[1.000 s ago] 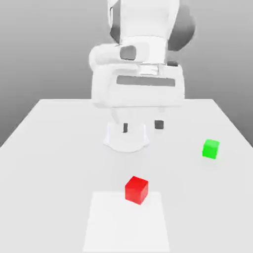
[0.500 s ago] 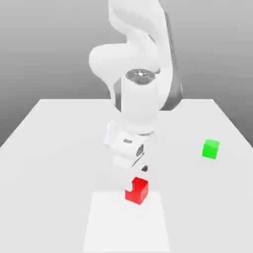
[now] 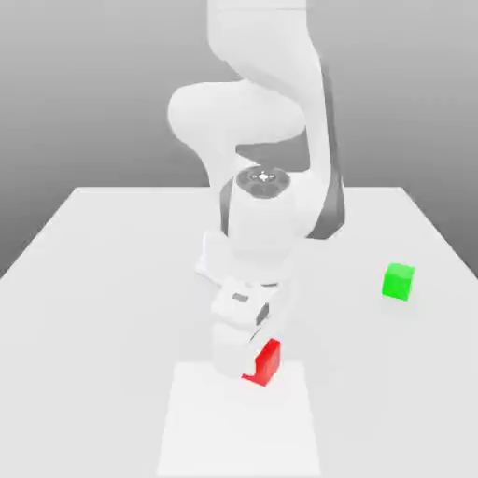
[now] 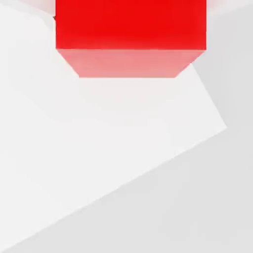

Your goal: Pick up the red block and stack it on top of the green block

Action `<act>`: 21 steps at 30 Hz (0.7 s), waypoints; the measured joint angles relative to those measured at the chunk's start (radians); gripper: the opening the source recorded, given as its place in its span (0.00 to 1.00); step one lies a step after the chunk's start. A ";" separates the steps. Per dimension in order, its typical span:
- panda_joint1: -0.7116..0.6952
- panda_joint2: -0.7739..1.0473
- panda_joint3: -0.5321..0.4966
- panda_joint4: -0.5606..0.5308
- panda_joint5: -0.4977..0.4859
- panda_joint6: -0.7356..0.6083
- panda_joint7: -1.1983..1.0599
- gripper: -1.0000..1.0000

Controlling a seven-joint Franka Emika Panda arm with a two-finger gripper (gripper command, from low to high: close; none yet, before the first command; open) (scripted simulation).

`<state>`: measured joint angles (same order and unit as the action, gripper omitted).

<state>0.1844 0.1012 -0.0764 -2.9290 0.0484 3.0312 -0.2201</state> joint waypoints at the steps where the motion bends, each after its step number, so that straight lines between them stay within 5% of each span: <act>1: 0.002 -0.027 -0.008 -0.003 -0.022 -0.023 0.016 0.00; 9: 0.012 -0.234 -0.003 -0.034 -0.083 -0.200 0.041 0.00; 21: 0.546 -0.374 0.232 -0.023 0.048 -0.337 -0.287 0.00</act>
<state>0.7305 -0.2728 0.1554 -2.9515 0.0962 2.6940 -0.5075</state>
